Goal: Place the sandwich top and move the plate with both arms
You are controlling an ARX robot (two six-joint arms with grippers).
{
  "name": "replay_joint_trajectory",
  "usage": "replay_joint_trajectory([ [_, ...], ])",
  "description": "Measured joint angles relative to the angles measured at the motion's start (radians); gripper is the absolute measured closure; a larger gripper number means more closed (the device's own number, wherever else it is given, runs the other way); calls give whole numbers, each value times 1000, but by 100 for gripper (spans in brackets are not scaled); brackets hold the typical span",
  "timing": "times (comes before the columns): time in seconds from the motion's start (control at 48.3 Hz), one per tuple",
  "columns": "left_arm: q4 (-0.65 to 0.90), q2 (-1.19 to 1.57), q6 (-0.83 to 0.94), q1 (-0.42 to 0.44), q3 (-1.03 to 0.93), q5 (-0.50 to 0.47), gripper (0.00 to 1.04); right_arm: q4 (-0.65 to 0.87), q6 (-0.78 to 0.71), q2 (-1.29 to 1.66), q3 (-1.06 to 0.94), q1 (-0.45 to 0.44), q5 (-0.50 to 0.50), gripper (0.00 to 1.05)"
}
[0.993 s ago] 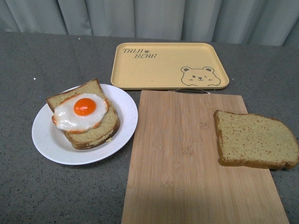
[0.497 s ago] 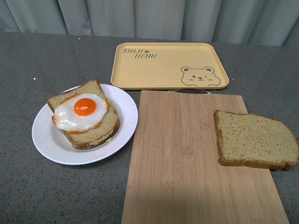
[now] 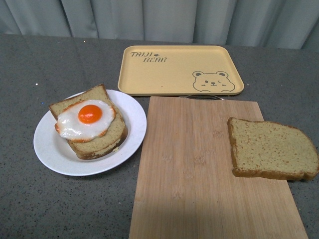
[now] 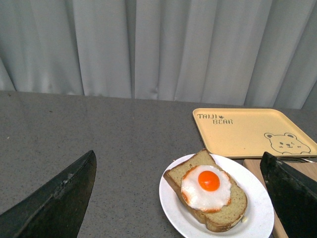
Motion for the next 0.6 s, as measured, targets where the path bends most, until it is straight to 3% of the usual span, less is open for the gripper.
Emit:
replay_joint_trajectory([
  [0.124,0,0,0,0,0,-1,7,67,109,303,108,-158,-219,10],
  [0.29,0,0,0,0,0,-1,7,-14,200,624,253,-276,-461,10],
  [0.6,0,0,0,0,0,0,7,-143,211,976,423,-298,-735,10],
])
